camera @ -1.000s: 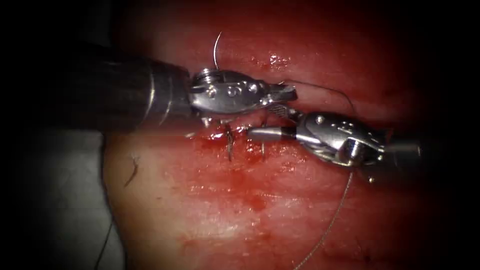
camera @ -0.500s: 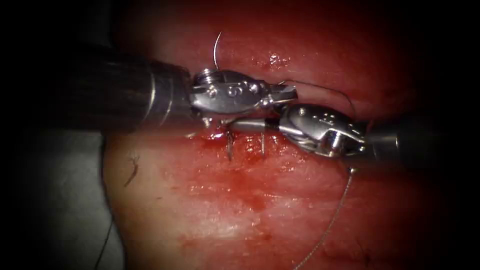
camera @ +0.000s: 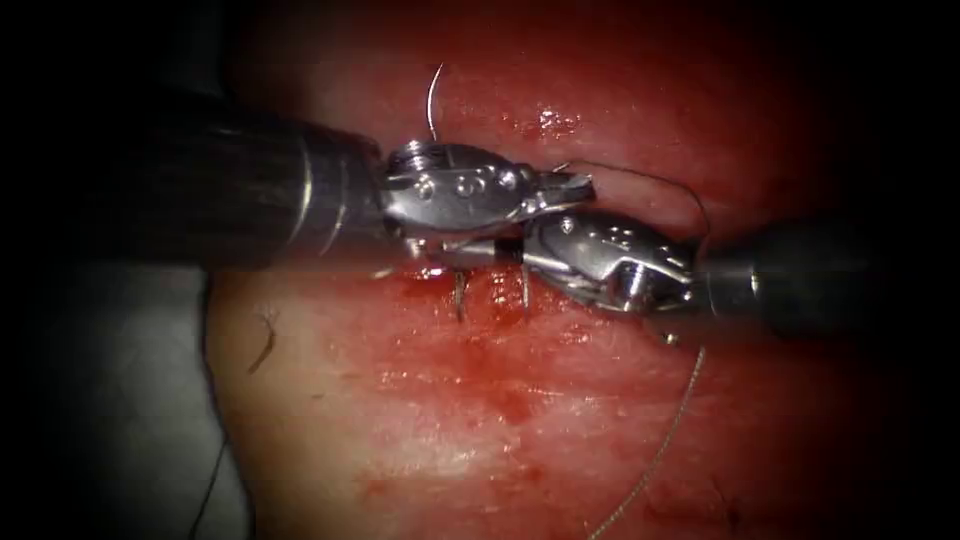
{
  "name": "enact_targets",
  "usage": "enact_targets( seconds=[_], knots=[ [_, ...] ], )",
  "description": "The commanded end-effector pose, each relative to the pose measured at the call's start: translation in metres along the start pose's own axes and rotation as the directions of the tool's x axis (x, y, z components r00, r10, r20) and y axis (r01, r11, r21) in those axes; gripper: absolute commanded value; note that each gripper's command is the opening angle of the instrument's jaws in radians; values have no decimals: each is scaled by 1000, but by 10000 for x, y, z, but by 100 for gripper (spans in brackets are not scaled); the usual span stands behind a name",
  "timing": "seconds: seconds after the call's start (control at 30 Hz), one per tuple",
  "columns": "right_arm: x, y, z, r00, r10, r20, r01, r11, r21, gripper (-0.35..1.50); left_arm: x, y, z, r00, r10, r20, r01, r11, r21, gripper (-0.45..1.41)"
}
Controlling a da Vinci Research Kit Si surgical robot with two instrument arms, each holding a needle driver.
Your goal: Wound Closure
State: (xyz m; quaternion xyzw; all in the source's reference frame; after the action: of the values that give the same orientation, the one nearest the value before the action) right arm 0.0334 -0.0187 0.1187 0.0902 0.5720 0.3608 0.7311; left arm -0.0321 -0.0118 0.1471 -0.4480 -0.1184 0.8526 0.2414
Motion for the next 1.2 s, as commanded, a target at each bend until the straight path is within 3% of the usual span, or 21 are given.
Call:
enact_targets(
  seconds=[0.03,0.07,0.37,0.53,0.57,0.63,0.67,0.87,0.97,1.2],
  knots=[
    [-9,-4,3,1000,-18,-19,18,1000,1,-23,-6,5,7,1000,-1,2,1,1000,-4,-45],
    [-9,-4,2,999,-37,-31,37,999,0,-35,-6,5,7,1000,-1,2,1,1000,-4,-45],
    [-3,-10,5,988,-138,-67,137,990,-17,-35,-7,7,6,1000,6,-3,-6,1000,-7,-45],
    [-3,-9,5,983,-177,-46,176,984,-28,-35,-5,4,2,1000,4,-13,-4,1000,-8,-45],
    [-2,-7,4,983,-176,-45,175,984,-31,-18,-5,3,0,1000,3,-19,-4,1000,-9,-45],
    [-1,-4,3,988,-147,-46,146,989,-26,81,-6,1,-9,999,3,-32,-3,1000,-15,-45],
    [-1,-2,1,989,-140,-38,140,990,-21,116,-7,0,-15,999,3,-35,-4,1000,-20,-45],
    [-3,7,-32,989,-140,56,139,990,28,131,-21,-5,-59,999,7,-44,-7,1000,1,-45],
    [3,12,-68,982,-133,136,123,989,79,131,-39,-10,-87,999,12,-36,-11,1000,14,-45],
    [30,26,-110,983,-132,128,124,990,65,130,-74,-33,-122,1000,6,-30,-3,997,73,-45]
  ],
)
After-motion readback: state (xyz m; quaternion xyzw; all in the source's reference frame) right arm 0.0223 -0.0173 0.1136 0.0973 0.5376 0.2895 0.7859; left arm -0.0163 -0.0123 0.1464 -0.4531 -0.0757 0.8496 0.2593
